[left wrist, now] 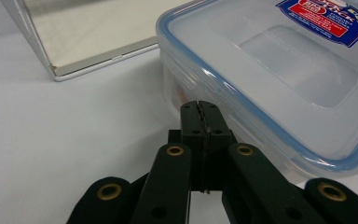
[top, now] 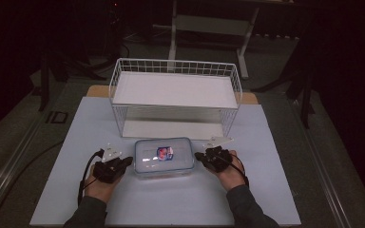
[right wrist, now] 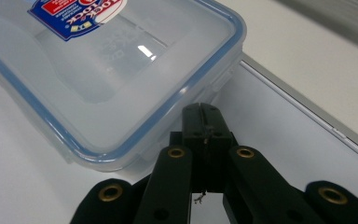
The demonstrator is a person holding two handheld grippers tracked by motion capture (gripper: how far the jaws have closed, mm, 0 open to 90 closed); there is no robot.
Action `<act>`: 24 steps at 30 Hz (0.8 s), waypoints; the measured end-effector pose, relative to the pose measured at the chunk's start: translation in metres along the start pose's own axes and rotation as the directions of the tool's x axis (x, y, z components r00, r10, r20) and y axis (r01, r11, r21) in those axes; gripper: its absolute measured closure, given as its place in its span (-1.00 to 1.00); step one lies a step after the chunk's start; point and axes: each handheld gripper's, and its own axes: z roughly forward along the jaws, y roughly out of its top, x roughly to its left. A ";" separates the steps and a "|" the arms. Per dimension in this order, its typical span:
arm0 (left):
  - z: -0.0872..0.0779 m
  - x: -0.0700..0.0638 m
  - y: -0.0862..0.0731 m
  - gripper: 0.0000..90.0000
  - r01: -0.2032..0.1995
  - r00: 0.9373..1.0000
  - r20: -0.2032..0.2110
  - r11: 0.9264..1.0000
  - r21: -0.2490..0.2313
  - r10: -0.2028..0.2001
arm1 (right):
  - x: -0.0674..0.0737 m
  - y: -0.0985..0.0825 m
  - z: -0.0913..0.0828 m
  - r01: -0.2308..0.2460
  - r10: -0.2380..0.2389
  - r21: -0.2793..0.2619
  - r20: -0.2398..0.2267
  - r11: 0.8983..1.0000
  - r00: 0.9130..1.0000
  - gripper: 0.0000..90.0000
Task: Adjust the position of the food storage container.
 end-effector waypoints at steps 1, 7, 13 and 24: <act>0.000 0.000 0.000 1.00 0.000 1.000 0.002 1.000 0.002 0.000 | 0.000 -0.001 -0.001 -0.002 0.002 0.000 -0.004 1.000 1.000 1.00; 0.006 -0.009 0.000 1.00 -0.041 0.999 0.018 0.998 0.042 0.040 | 0.000 -0.007 -0.009 -0.015 0.015 -0.007 -0.030 1.000 0.999 1.00; 0.005 -0.015 0.001 1.00 -0.041 0.999 0.032 0.999 0.035 0.039 | 0.001 -0.019 -0.020 -0.034 0.033 -0.015 -0.056 0.999 0.998 1.00; 0.013 -0.020 0.001 0.98 -0.059 0.995 0.082 0.997 0.054 0.054 | -0.007 -0.019 -0.018 -0.014 0.014 -0.011 0.043 1.000 0.999 1.00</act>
